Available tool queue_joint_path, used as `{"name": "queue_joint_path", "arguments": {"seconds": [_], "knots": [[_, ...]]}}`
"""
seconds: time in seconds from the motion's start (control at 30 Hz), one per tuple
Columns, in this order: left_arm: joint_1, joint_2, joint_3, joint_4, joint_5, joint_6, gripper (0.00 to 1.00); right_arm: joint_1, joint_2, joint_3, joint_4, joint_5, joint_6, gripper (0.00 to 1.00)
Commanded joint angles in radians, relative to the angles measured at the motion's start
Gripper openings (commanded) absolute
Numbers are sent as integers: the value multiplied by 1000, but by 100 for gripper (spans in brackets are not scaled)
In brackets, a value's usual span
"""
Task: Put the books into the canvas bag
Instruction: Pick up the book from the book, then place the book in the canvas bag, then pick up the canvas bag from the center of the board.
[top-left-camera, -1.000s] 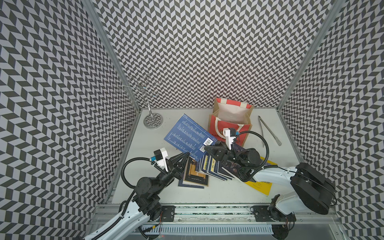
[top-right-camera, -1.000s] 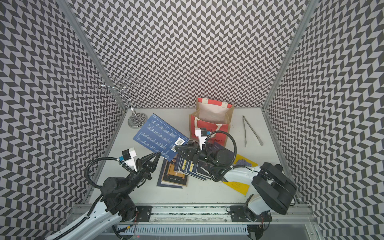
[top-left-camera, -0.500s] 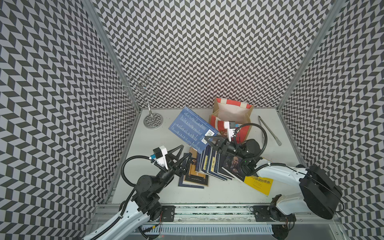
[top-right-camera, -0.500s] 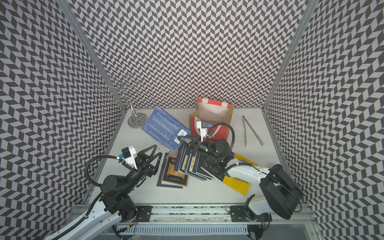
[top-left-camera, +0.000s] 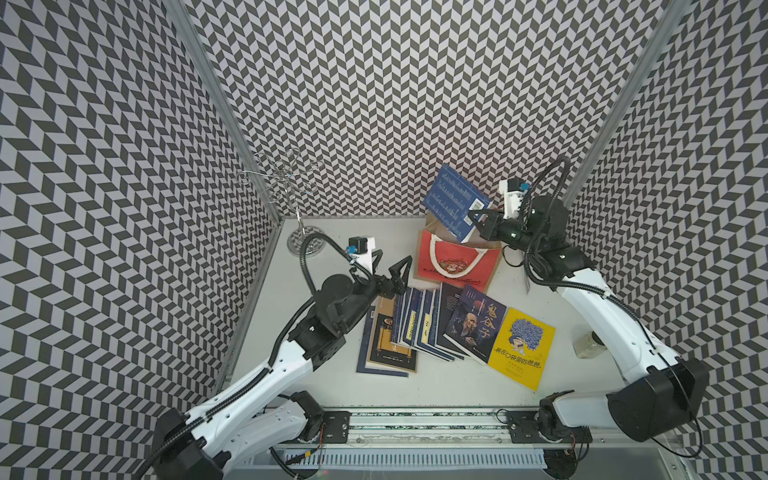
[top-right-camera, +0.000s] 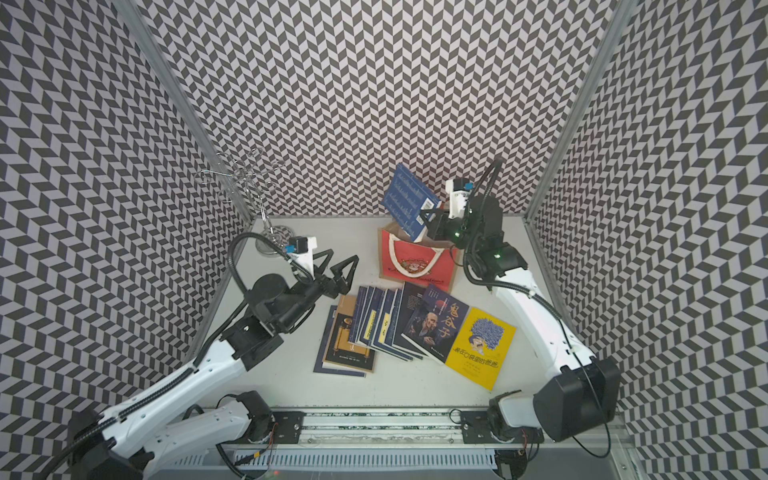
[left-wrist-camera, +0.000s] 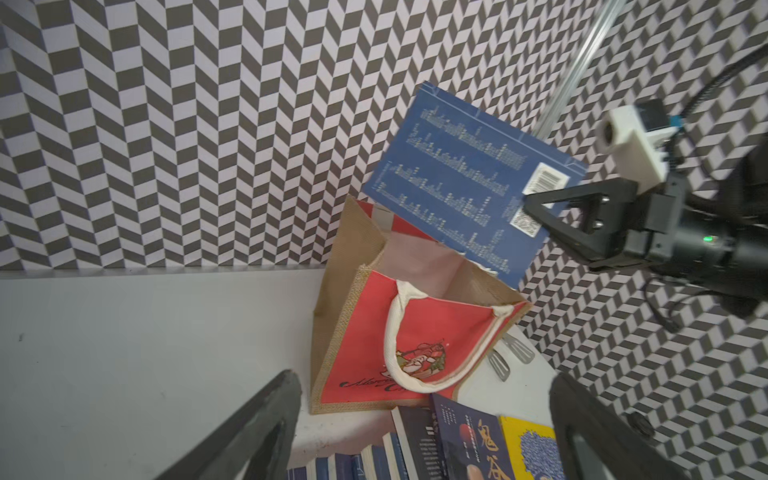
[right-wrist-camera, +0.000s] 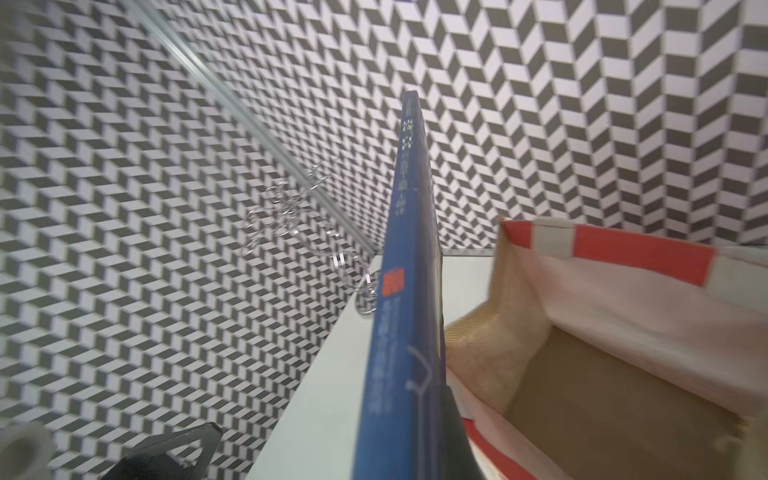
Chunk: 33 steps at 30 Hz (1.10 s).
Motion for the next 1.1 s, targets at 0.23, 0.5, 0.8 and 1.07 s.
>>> {"name": "queue_joint_path", "arguments": {"seconds": [0.23,0.5,0.8,1.07], "knots": [[80,314,366,-222,29,31,99,-18,102,259,-256,368,-199,0],[150,635,729,-410,174,160,97,-19,104,291,-314,373,-209,0],[143,999,1175,-699,212,308,90,26,6,195,-324,397,-199,0],[122,1191,1437,-845,134,330,79,61,-16,173,-341,429,-214,0]]}}
